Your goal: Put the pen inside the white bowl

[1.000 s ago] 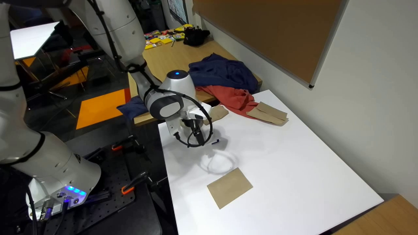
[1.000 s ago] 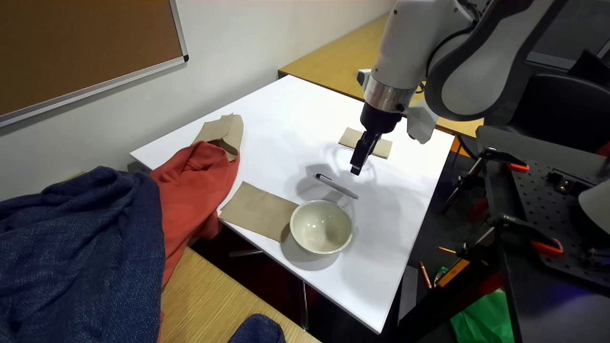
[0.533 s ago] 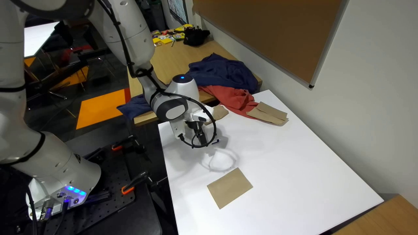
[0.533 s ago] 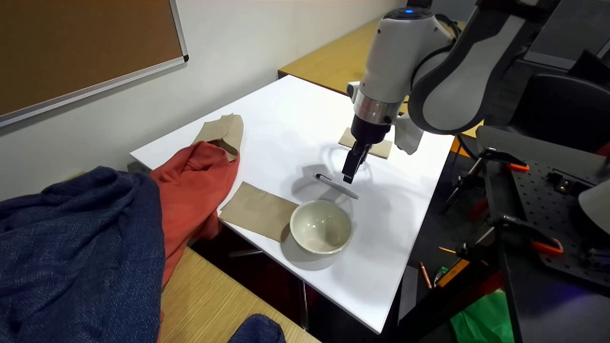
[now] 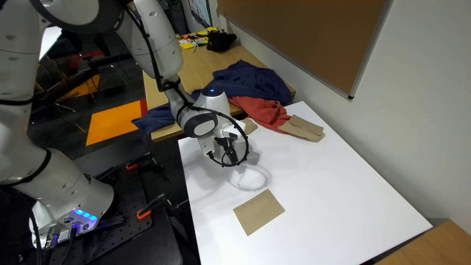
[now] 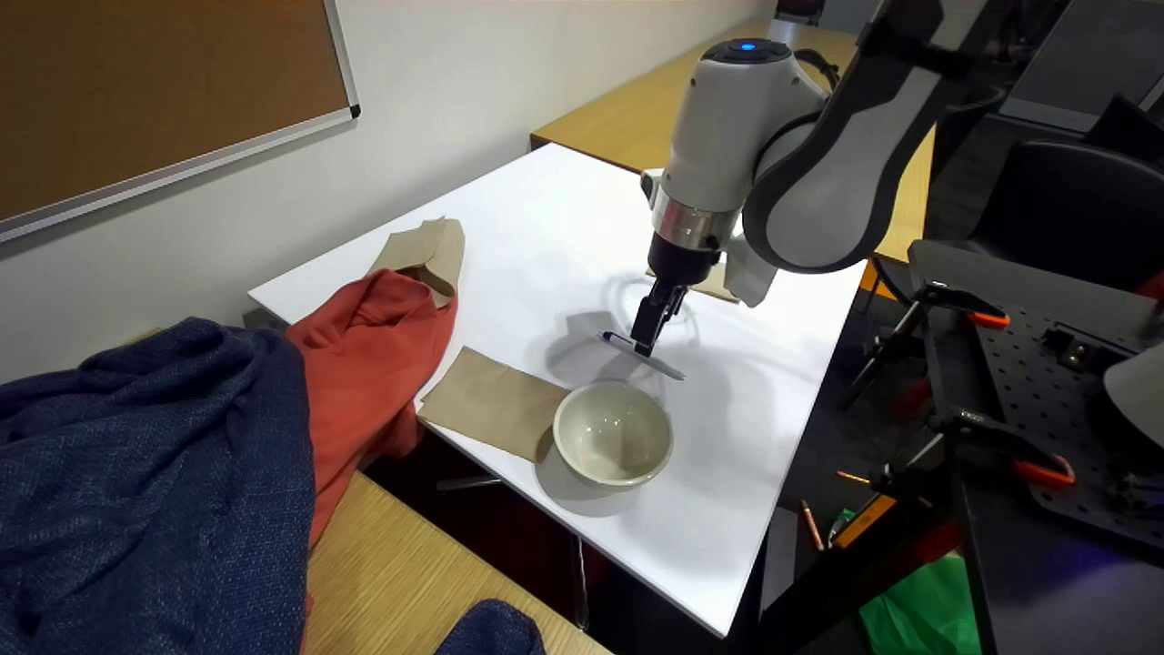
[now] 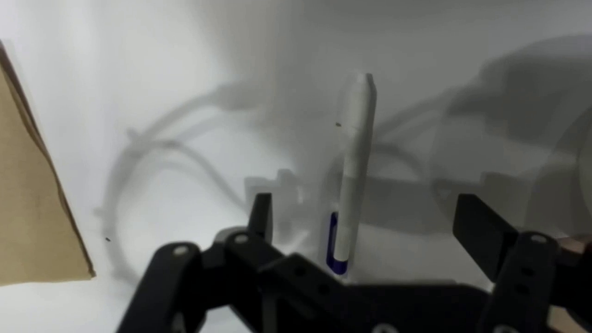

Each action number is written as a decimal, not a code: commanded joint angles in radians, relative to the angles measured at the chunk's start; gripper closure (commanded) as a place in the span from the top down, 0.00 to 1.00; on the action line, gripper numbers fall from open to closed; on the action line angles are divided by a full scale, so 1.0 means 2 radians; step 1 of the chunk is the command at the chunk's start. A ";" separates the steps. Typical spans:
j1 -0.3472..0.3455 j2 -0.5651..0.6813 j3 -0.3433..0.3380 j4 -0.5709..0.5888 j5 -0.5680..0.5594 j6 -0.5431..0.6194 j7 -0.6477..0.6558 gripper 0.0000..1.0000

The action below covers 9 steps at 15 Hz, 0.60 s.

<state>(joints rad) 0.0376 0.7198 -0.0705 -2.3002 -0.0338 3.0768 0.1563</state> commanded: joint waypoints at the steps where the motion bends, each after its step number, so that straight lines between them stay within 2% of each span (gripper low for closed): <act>1: 0.012 0.023 -0.009 0.026 0.016 -0.004 -0.005 1.00; 9: 0.009 0.064 -0.012 0.063 0.023 -0.010 -0.005 1.00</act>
<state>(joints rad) 0.0398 0.8222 -0.0800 -2.2087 -0.0141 3.0767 0.1563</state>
